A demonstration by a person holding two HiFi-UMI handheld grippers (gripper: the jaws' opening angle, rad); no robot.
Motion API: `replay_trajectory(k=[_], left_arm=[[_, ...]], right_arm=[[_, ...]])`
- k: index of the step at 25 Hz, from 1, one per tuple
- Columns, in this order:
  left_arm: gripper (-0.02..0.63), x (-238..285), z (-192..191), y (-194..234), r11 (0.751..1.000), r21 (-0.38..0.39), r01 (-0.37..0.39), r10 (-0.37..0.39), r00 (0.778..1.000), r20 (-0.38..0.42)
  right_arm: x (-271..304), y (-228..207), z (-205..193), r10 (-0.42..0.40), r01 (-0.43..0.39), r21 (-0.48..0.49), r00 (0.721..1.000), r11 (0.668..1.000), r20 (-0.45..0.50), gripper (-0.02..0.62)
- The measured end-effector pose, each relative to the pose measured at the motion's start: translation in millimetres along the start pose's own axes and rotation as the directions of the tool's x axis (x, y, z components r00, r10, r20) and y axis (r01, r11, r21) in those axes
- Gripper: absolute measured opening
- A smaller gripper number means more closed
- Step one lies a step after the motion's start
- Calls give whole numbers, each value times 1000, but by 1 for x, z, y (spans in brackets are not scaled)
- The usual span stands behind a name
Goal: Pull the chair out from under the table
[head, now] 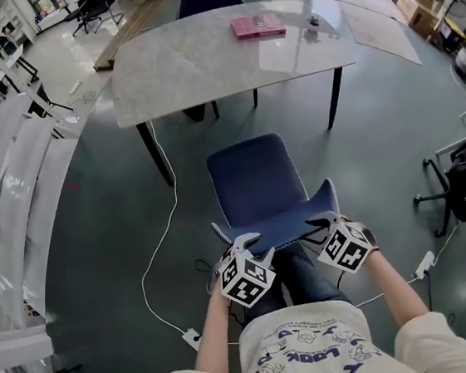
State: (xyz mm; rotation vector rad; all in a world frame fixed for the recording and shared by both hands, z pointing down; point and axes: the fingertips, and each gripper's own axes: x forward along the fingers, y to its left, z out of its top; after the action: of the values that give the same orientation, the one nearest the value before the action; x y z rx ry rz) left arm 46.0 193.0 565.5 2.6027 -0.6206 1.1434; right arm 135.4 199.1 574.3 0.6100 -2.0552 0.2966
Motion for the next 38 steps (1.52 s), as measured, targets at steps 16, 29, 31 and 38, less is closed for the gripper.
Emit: replay_trajectory(k=[16,29,31,38], left_arm=[[34,-139,123,117,831,-313,-460,550,767,332],[25,-198,168,87,695,-481,-534,716,575,396],[25,-204,170,82,680,-494,-542,731,553,400],[25,-213,173,67,648,-508,-568,761,514,397]], right_arm=[[-151,-124,128,-536,360,408,674,839,508,12],[-239,-126,130,-693,453,524,461,721,554,6],[-241,-123,126,-693,446,531,460,721,555,6],[-252,-121,119,-695,428,547,443,719,567,6]])
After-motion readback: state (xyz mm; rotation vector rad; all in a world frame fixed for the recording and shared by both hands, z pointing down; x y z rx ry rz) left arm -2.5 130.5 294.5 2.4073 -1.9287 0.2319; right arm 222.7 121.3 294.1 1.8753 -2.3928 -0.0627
